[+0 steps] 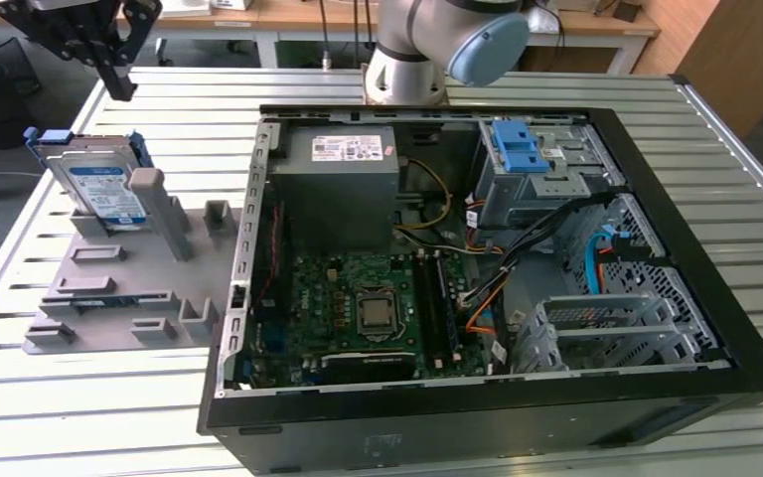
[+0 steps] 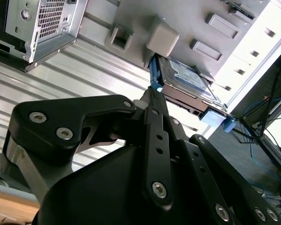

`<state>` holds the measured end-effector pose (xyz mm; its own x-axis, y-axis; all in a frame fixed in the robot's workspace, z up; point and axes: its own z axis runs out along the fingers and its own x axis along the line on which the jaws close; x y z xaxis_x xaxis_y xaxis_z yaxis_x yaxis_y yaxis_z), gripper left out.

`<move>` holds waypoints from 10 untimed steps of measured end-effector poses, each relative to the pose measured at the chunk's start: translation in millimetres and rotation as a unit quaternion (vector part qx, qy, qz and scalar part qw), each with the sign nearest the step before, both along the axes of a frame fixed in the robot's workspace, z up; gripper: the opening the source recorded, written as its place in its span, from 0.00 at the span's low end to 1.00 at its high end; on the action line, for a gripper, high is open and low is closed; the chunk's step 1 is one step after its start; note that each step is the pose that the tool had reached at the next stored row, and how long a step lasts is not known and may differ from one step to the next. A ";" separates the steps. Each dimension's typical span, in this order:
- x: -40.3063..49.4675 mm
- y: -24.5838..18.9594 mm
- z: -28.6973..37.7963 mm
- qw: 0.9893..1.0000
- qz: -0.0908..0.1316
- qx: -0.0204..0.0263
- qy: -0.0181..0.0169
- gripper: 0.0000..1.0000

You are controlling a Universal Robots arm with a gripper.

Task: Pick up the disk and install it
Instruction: 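Reach for the disk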

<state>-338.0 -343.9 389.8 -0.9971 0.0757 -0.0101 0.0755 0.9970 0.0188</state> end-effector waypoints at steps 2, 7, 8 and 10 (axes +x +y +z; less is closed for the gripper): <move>-2.4 0.0 -0.1 1.000 0.000 0.000 0.000 0.11; -9.5 0.2 -0.3 1.000 0.000 0.000 0.000 0.11; -11.0 0.2 -0.4 1.000 0.000 0.000 0.000 0.11; -14.0 0.2 -0.5 1.000 0.000 0.000 0.000 0.11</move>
